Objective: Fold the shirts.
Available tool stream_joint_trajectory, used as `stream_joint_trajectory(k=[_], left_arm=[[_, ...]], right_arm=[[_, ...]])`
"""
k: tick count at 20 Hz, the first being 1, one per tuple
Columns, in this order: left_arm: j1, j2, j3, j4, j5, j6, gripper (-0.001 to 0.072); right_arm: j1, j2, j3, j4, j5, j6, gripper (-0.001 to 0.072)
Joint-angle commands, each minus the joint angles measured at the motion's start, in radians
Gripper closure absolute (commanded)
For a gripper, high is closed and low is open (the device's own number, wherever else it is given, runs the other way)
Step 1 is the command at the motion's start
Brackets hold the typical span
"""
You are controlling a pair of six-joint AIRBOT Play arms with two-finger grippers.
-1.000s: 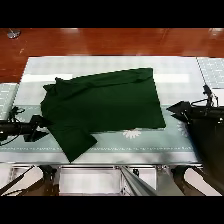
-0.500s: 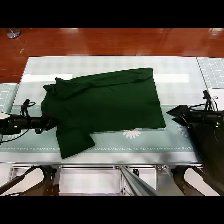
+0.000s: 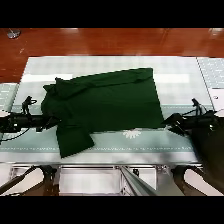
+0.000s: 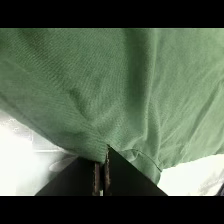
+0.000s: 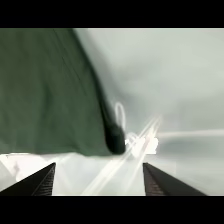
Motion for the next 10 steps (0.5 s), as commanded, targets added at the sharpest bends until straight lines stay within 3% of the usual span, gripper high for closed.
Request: stream_joint_trajectory(k=[1,4,5,7,10], left_arm=[[0.000,0.000,0.001,-0.001,-0.004,0.002,0.0689],[-0.001,0.000,0.001,-0.002,0.006,0.002,0.0689],[-0.002,0.000,0.001,-0.002,0.008,0.002,0.0689],[-0.002,0.003,0.004,-0.028,0.003,0.003,0.0689],[-0.002,0.023,0.087,-0.165,-0.045,0.004,0.0689]], right_arm=[[0.101,-0.081,0.047,0.085,-0.106,0.013,0.0099],[0.190,-0.163,0.142,0.124,-0.130,0.025,0.0100],[0.229,-0.190,0.171,0.124,-0.130,0.033,0.0166],[0.304,-0.214,0.212,0.124,-0.127,0.021,0.0678],[0.341,-0.211,0.369,0.084,-0.025,0.019,0.0681]])
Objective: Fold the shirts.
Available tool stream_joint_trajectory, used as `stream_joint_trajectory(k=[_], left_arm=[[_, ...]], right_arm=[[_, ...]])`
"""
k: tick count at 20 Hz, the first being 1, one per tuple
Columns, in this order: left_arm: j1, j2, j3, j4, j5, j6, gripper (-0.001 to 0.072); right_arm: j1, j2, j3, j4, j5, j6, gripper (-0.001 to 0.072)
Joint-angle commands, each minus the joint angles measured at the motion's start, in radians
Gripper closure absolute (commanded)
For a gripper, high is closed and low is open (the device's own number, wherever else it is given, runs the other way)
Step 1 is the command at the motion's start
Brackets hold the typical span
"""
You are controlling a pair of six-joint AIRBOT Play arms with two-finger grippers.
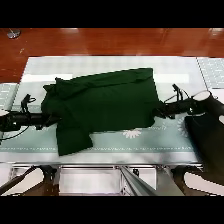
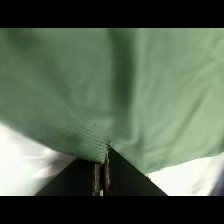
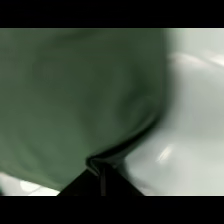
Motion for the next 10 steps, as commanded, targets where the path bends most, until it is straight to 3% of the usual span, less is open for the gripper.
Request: stream_joint_trajectory(k=[1,4,7,10], left_arm=[[0.000,0.034,0.123,-0.206,-0.052,0.026,0.0689],[0.000,0.127,0.417,-0.386,0.003,0.056,0.0690],[0.017,0.203,0.737,-0.362,0.111,0.051,0.0690],[0.068,0.293,0.999,-0.233,0.113,0.011,0.0690]], right_arm=[[0.047,-0.009,0.219,-0.049,0.109,0.030,0.0681],[0.013,0.024,0.621,-0.145,0.183,0.117,0.0681],[-0.027,0.037,1.062,-0.207,0.247,0.179,0.0681],[-0.040,0.111,1.360,-0.225,0.290,0.178,0.0681]])
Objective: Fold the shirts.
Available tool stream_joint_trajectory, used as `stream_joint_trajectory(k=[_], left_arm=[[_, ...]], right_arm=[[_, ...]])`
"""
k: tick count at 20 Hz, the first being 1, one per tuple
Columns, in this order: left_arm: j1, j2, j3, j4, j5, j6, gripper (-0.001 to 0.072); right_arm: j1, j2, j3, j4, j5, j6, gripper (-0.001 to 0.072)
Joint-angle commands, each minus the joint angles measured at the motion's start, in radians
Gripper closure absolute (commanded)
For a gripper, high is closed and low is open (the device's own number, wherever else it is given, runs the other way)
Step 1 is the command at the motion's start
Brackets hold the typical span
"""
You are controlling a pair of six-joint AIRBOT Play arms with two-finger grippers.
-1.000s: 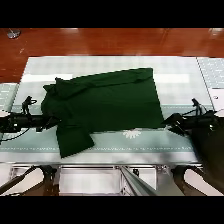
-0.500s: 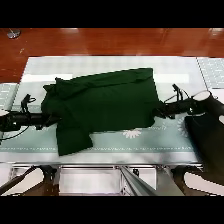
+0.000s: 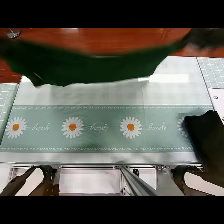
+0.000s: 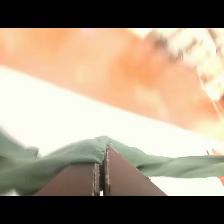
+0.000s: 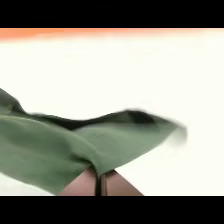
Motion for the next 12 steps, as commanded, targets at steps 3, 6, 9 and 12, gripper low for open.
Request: stream_joint_trajectory(k=[3,6,9,12], left_arm=[[0.094,0.222,0.370,0.271,0.041,-0.103,0.0690],[0.087,0.383,0.379,0.484,0.017,-0.160,0.0690],[-0.028,0.500,0.379,0.735,0.010,-0.216,0.0690],[-0.191,0.552,0.379,0.912,-0.043,-0.256,0.0690]], right_arm=[[-0.015,0.244,0.271,-0.089,0.033,0.013,0.0681],[-0.015,0.422,0.197,-0.178,0.056,0.011,0.0681],[-0.015,0.530,0.163,-0.224,0.101,0.021,0.0681],[-0.015,0.568,0.163,-0.223,0.190,0.030,0.0681]])
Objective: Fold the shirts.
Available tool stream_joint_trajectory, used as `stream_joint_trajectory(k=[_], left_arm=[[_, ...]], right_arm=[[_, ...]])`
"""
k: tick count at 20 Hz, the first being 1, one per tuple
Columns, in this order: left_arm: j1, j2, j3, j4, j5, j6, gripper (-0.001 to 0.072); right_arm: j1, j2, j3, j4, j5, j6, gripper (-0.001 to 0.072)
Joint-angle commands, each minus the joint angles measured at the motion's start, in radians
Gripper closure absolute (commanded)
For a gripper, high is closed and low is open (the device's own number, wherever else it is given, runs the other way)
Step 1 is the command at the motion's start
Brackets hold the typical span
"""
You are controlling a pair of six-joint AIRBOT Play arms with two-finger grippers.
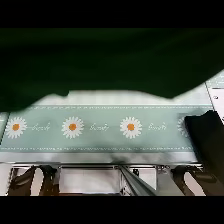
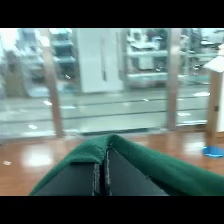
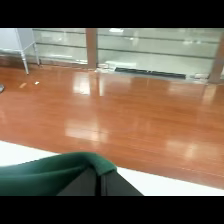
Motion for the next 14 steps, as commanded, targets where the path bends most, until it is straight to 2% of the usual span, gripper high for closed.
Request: stream_joint_trajectory(k=[1,4,8,11,14], left_arm=[[-0.151,0.068,0.003,0.258,-0.075,-0.052,0.0690],[-0.195,0.043,-0.097,0.293,-0.151,-0.094,0.0690],[-0.194,-0.059,-0.301,0.254,-0.138,-0.122,0.0690],[-0.195,-0.211,-0.423,0.193,-0.062,-0.122,0.0690],[-0.198,-0.410,-0.467,0.162,0.041,-0.118,0.0689]], right_arm=[[0.000,0.061,-0.008,-0.031,0.119,0.010,0.0681],[0.000,0.039,-0.074,-0.026,0.231,0.010,0.0681],[0.001,-0.007,-0.346,-0.019,0.195,0.000,0.0681],[0.001,-0.088,-0.565,-0.011,0.008,-0.040,0.0681],[0.005,-0.252,-0.664,-0.001,-0.198,-0.056,0.0681]])
